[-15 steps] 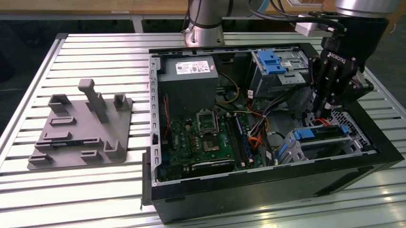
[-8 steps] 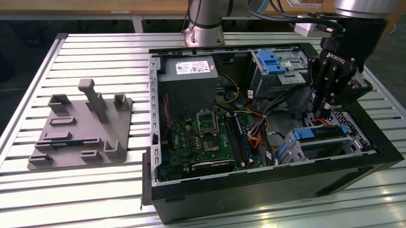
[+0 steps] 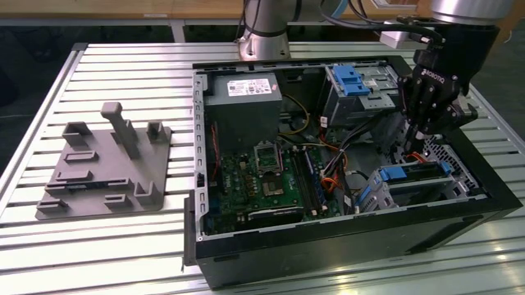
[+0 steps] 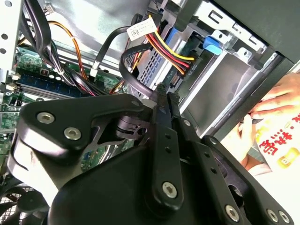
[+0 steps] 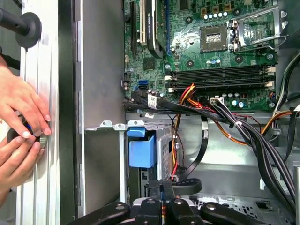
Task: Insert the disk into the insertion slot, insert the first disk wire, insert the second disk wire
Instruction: 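Insert the second disk wire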
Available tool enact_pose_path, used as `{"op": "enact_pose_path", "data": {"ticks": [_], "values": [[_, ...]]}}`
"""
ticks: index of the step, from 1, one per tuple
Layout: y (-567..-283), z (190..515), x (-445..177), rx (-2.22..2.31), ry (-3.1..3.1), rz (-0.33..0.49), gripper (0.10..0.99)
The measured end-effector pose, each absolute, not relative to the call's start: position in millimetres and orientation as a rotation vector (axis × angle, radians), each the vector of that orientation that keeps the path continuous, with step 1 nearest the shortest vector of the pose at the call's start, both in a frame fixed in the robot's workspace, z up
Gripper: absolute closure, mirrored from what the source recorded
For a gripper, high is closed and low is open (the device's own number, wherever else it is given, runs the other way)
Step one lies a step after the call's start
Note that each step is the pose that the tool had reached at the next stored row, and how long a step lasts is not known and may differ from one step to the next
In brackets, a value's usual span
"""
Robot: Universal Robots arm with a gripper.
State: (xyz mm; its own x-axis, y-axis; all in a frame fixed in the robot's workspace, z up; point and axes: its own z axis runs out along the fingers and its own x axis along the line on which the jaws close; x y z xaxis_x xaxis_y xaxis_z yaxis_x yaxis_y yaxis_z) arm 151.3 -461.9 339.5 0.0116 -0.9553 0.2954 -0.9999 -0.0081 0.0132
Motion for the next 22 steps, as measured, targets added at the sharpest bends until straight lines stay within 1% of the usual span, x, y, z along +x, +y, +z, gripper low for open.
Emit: {"op": "enact_pose_path", "data": {"ticks": [8, 9, 11, 12, 14, 22], "values": [[-461.9, 339.1, 151.3, 2.065, -2.045, 0.298, 0.933], [-461.9, 339.1, 151.3, 2.065, -2.045, 0.298, 0.875], [-461.9, 339.0, 151.1, 2.066, -2.045, 0.298, 0.875], [-461.9, 339.0, 151.0, 2.066, -2.045, 0.298, 0.812], [-462.0, 338.7, 150.1, 2.068, -2.048, 0.299, 0.812], [-464.2, 338.5, 149.6, 2.097, -2.085, 0.26, 0.812]]}}
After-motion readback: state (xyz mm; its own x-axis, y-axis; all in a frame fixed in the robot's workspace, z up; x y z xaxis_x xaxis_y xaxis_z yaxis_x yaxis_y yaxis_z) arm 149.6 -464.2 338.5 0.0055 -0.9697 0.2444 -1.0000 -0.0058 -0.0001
